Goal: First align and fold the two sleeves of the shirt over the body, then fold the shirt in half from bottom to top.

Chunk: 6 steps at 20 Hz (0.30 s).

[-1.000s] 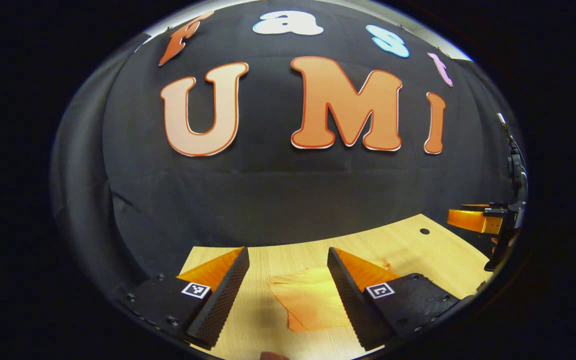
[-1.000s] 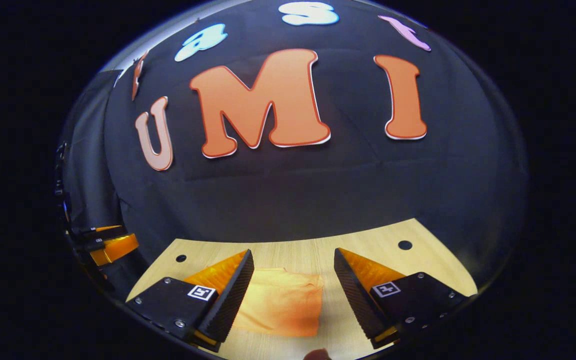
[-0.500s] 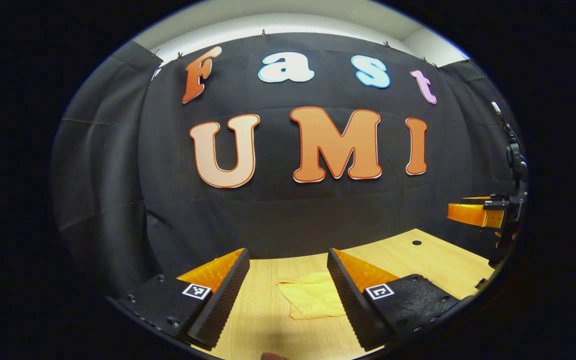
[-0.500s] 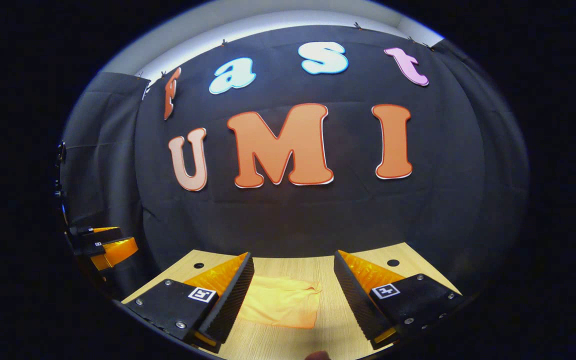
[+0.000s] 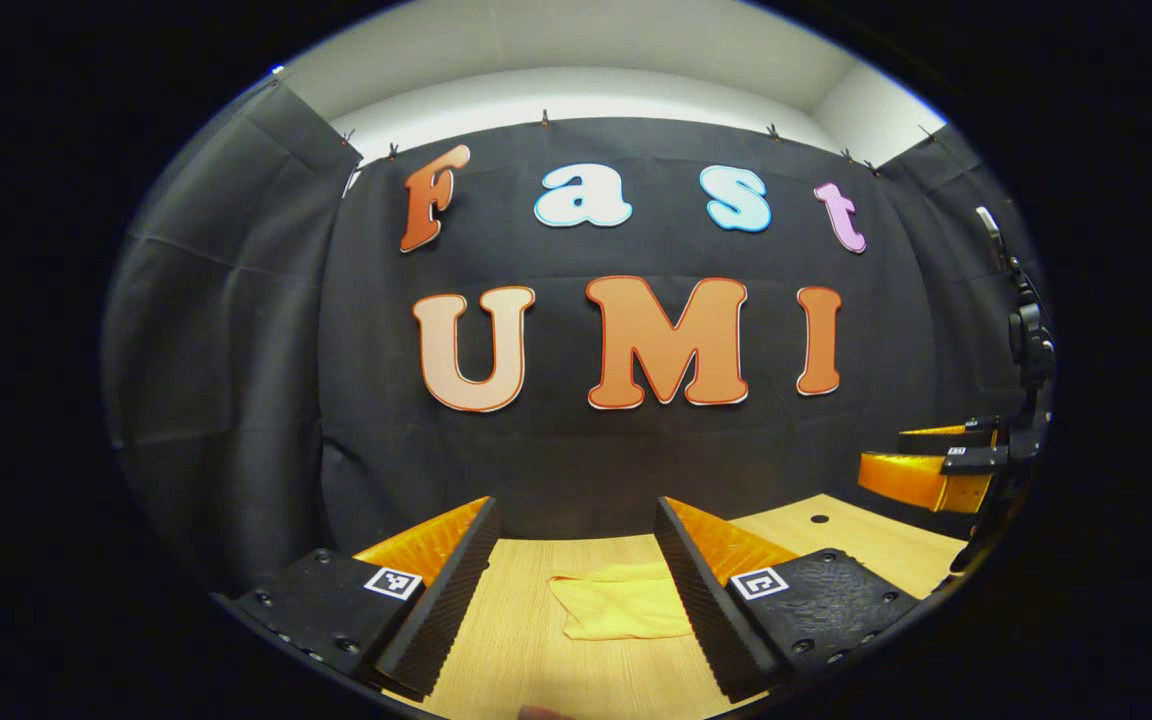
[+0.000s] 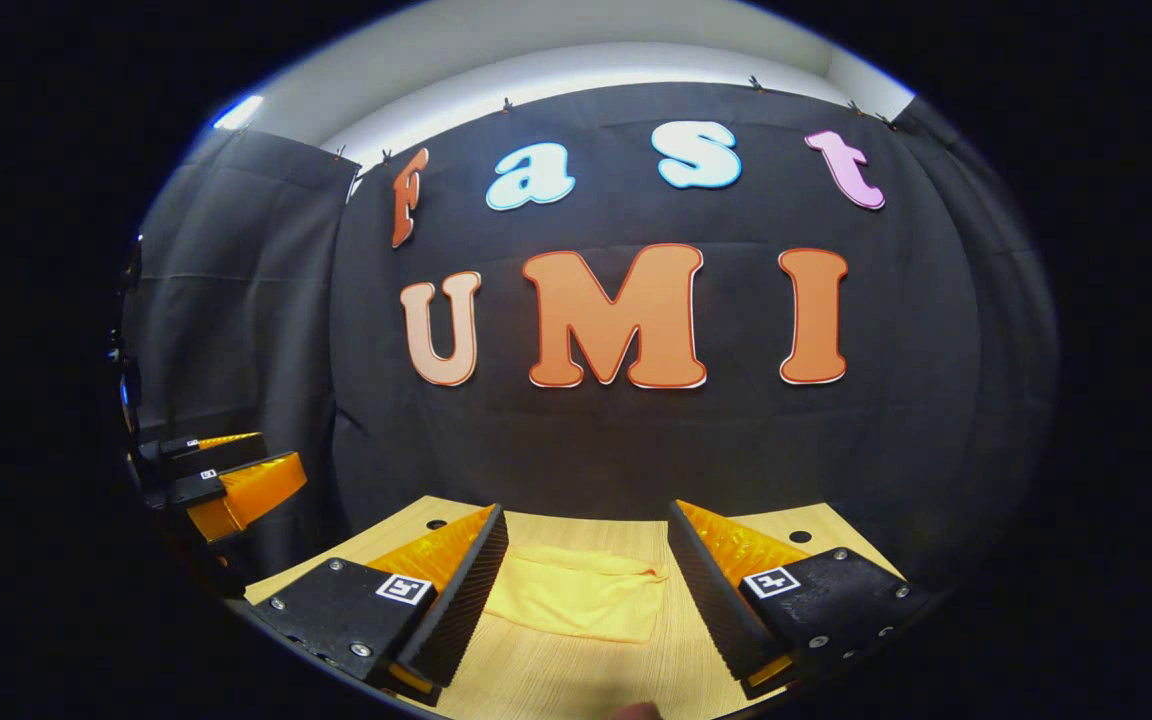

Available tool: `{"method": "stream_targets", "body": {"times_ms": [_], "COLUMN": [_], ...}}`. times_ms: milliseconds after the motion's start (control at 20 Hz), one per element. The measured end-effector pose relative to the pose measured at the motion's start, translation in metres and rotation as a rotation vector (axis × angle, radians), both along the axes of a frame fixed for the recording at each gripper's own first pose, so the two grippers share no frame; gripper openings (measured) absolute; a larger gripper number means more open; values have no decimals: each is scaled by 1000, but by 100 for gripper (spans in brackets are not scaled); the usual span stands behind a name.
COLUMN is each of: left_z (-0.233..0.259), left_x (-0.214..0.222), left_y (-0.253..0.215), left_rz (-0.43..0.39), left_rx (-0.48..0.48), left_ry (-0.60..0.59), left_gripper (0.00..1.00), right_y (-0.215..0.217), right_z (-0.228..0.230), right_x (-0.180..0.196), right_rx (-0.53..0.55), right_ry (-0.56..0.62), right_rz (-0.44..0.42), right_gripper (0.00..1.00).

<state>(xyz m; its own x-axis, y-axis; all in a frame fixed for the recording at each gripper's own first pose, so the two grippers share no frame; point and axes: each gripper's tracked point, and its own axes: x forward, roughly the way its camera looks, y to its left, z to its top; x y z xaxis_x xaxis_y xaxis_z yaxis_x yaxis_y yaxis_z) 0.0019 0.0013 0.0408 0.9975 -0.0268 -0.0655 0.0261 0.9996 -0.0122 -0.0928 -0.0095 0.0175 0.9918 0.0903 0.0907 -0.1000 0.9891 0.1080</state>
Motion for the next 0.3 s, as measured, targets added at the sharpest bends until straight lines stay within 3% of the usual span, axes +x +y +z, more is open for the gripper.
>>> {"method": "stream_targets", "body": {"times_ms": [300], "left_z": [-32], "left_x": [-23], "left_y": [-26], "left_rz": [-25], "left_rx": [-35], "left_ry": [53], "left_gripper": [96], "right_y": [10], "right_z": [-26], "right_x": [-24], "right_rx": [12], "right_ry": [3], "right_rz": [31], "right_gripper": [98]}}
